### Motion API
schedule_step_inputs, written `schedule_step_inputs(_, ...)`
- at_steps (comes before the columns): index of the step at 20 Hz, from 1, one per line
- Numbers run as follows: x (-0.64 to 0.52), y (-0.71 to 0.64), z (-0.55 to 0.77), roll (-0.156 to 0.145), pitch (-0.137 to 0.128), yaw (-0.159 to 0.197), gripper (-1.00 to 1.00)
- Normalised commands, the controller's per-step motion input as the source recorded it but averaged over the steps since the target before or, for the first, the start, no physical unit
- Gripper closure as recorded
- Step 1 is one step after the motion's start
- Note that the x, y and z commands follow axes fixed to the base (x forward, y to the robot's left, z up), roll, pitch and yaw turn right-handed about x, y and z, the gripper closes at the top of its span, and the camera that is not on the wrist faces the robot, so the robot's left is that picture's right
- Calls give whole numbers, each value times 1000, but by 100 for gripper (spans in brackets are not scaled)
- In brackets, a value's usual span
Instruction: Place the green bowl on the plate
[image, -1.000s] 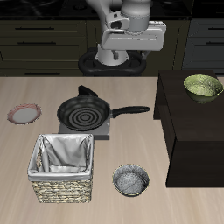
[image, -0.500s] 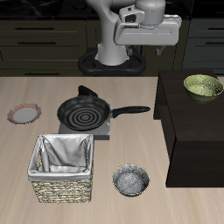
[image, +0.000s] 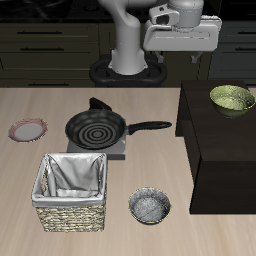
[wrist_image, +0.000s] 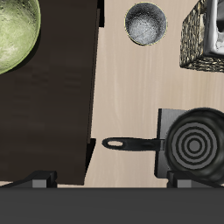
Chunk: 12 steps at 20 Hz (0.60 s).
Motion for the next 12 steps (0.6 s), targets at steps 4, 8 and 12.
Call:
schedule_step_inputs(4, 226, 110, 95, -41, 7, -15, -100)
schedule_step_inputs(8, 224, 119, 75, -44, -9, 7, -100)
schedule_step_inputs(12, 131, 100, -5, -19, 19, -7, -100)
